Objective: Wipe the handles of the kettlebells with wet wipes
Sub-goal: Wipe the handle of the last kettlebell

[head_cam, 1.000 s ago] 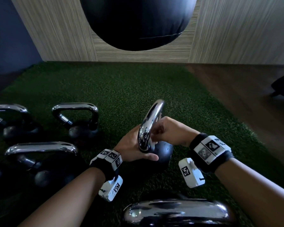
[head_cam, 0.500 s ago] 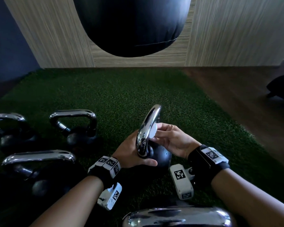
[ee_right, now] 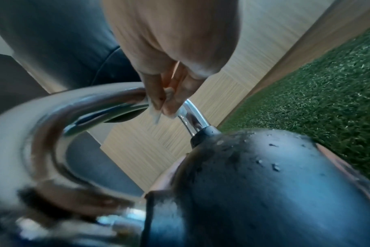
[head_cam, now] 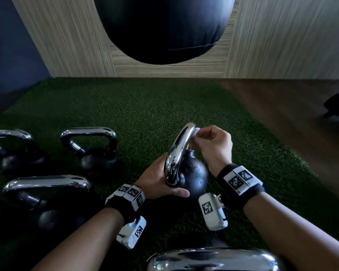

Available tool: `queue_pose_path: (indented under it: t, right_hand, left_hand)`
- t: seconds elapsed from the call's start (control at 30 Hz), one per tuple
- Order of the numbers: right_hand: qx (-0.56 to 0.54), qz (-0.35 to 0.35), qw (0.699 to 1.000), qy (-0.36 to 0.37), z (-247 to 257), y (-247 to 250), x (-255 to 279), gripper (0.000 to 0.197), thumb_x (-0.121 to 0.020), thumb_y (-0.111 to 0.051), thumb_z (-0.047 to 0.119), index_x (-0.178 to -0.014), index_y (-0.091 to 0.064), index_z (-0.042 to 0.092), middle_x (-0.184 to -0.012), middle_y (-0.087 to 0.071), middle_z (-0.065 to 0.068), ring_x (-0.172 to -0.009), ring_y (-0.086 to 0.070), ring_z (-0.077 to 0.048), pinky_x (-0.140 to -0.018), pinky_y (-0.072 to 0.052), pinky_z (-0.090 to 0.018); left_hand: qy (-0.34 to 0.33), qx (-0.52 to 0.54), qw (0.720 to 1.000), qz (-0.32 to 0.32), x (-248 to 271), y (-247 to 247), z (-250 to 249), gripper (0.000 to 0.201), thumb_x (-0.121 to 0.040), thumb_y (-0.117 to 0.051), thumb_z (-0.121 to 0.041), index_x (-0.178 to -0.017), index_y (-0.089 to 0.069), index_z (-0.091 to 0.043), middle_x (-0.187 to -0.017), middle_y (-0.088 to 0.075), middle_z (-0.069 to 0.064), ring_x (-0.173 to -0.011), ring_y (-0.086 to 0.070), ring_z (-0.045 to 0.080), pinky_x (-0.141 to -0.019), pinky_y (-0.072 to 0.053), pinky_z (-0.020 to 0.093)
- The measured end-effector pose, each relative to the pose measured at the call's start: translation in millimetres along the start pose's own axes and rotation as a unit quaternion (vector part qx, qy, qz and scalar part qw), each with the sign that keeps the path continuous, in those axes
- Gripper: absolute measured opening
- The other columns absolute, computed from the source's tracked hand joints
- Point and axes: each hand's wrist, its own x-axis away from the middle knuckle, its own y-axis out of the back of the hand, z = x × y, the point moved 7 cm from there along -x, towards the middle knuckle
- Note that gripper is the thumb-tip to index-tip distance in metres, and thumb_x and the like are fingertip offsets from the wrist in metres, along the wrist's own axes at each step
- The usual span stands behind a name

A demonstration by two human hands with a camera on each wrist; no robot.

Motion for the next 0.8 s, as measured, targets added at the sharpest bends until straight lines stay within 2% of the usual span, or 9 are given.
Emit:
queue_pose_path:
  t: [0.13,0.2,0.27,0.33,0.43,0.5,0.6,0.7,0.8]
  right_hand:
    - [0.011,-0.029,0.999,-0.025,-5,-2,-7,0.022,-0.063,-0.086,0.003,-0.07,-0.071,0.017,-0.069,-0.076,-0.003,-0.067,-0.078,-0.024,-0.066,-0.065,-0.048]
    - [0.028,-0.04,0.999,-0.02,-3,-3,-7,0.019,-0.066,-0.085,0.005,-0.071,-0.07,0.016,-0.059,-0.072,0.002,-0.062,-0.076,-0.018,-0.064,-0.066,-0.042]
    - [0.053,-0.053,0.997,-0.022,-6,-3,-8,0.016,-0.071,-0.085,0.011,-0.073,-0.07,0.016,-0.056,-0.07,0.004,-0.058,-0.073,-0.013,-0.059,-0.062,-0.028]
    - [0.094,-0.058,0.994,-0.024,-9,-3,-9,0.017,-0.071,-0.087,0.02,-0.072,-0.07,0.017,-0.064,-0.071,0.003,-0.06,-0.07,-0.012,-0.054,-0.056,-0.02]
    - [0.149,-0.042,0.988,-0.017,-12,-6,-14,0.022,-0.069,-0.091,0.025,-0.07,-0.07,0.018,-0.07,-0.071,0.002,-0.065,-0.069,-0.013,-0.057,-0.054,-0.023]
    - [0.181,-0.031,0.983,-0.008,-10,-6,-16,0.023,-0.07,-0.091,0.027,-0.071,-0.07,0.018,-0.069,-0.066,0.006,-0.063,-0.061,-0.008,-0.052,-0.044,-0.018]
    - [0.224,0.003,0.975,-0.013,-11,-7,-17,0.027,-0.065,-0.094,0.028,-0.071,-0.071,0.015,-0.07,-0.064,0.007,-0.066,-0.06,-0.009,-0.051,-0.04,-0.019]
    - [0.255,0.047,0.965,-0.031,-17,-9,-16,0.03,-0.061,-0.097,0.03,-0.072,-0.075,0.012,-0.071,-0.069,0.004,-0.067,-0.064,-0.01,-0.055,-0.051,-0.024]
    - [0.215,0.033,0.975,-0.039,-14,1,-17,0.027,-0.063,-0.095,0.03,-0.071,-0.073,0.017,-0.078,-0.074,0.0,-0.072,-0.075,-0.022,-0.068,-0.065,-0.043]
  left_hand:
    - [0.002,0.006,1.0,0.0,0,-2,3,0.098,-0.05,-0.102,-0.047,-0.135,-0.053,-0.036,-0.123,-0.066,-0.017,-0.115,-0.061,-0.009,-0.103,-0.048,0.018]
    - [0.014,0.003,1.0,0.008,-1,-4,8,0.088,-0.05,-0.101,-0.053,-0.123,-0.058,-0.029,-0.113,-0.068,-0.014,-0.112,-0.066,0.003,-0.106,-0.051,0.03]
    - [0.011,-0.011,1.0,0.008,-1,-4,8,0.081,-0.05,-0.1,-0.057,-0.113,-0.059,-0.028,-0.096,-0.066,-0.013,-0.106,-0.069,0.012,-0.104,-0.053,0.038]
    - [-0.005,-0.027,1.0,0.005,-1,-4,6,0.092,-0.05,-0.1,-0.056,-0.127,-0.057,-0.028,-0.102,-0.066,-0.014,-0.111,-0.066,0.008,-0.107,-0.051,0.035]
    - [-0.007,-0.041,0.999,-0.01,2,-1,-1,0.107,-0.051,-0.101,-0.048,-0.141,-0.046,-0.032,-0.129,-0.062,-0.015,-0.124,-0.058,0.003,-0.111,-0.045,0.026]
    - [0.003,-0.05,0.999,-0.008,2,0,0,0.111,-0.05,-0.1,-0.052,-0.143,-0.045,-0.03,-0.132,-0.061,-0.013,-0.125,-0.057,0.003,-0.112,-0.045,0.028]
    - [0.007,-0.063,0.998,0.002,1,-3,0,0.118,-0.049,-0.098,-0.059,-0.149,-0.04,-0.033,-0.141,-0.055,-0.018,-0.132,-0.051,-0.001,-0.116,-0.042,0.03]
    - [0.02,-0.074,0.997,0.023,0,-4,0,0.118,-0.048,-0.096,-0.063,-0.149,-0.041,-0.037,-0.142,-0.053,-0.022,-0.134,-0.05,-0.001,-0.116,-0.042,0.03]
    - [0.015,-0.13,0.987,0.093,-3,1,-11,0.103,-0.052,-0.097,-0.054,-0.14,-0.05,-0.029,-0.131,-0.056,-0.017,-0.132,-0.055,0.012,-0.11,-0.041,0.022]
